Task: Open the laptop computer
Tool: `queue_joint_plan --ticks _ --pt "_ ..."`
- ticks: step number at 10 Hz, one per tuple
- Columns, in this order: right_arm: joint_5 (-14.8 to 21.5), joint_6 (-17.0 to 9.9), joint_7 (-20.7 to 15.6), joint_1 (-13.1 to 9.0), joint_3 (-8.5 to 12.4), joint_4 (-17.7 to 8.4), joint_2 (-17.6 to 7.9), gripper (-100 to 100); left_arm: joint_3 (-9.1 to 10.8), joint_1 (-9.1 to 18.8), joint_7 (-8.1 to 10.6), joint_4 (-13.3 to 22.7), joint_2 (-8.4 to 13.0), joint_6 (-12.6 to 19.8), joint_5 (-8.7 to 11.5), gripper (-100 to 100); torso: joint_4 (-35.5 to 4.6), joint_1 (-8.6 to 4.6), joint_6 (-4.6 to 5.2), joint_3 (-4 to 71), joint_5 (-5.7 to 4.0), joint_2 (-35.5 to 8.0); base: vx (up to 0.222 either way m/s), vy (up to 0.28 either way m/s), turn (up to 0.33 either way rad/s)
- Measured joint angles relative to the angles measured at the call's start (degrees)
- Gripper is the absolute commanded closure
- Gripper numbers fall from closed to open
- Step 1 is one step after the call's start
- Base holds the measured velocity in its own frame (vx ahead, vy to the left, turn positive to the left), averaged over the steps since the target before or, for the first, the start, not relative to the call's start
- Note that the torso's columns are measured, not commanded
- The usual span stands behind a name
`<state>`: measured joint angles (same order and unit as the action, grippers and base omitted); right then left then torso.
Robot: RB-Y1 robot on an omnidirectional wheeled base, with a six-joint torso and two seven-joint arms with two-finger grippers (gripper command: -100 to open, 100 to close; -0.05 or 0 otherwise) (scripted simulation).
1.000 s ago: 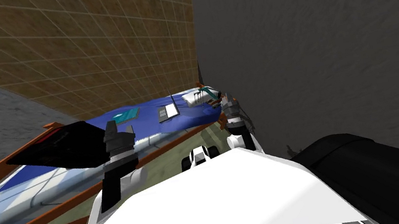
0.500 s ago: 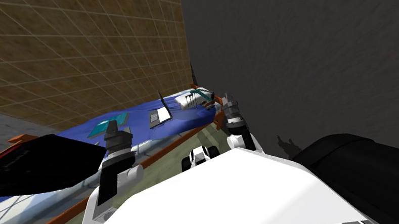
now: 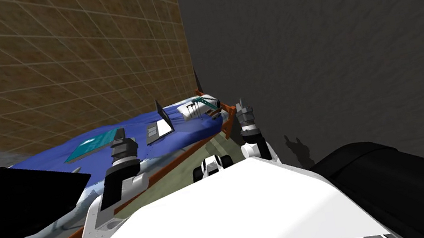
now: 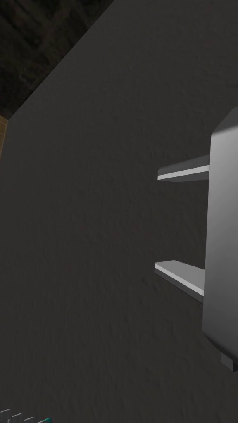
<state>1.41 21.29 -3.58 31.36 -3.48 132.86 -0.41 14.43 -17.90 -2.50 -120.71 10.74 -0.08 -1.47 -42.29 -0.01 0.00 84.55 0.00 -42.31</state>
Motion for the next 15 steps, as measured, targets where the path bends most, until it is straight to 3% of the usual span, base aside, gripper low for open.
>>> queue_joint_plan --ticks 11,15 --pt "0.0 0.0 0.0 0.0 0.0 0.0 0.0 0 7.99 8.0 -1.82 7.4 5.2 17.4 -3.9 -100 0.0 0.09 -0.01 0.0 0.02 0.0 0.055 -0.089 -0.13" --pt "0.0 0.0 0.0 0.0 0.0 0.0 0.0 0 10.11 10.1 -2.36 9.7 6.9 21.6 -5.1 -100 0.0 0.01 0.0 0.0 0.0 0.0 0.04 -0.058 -0.092"
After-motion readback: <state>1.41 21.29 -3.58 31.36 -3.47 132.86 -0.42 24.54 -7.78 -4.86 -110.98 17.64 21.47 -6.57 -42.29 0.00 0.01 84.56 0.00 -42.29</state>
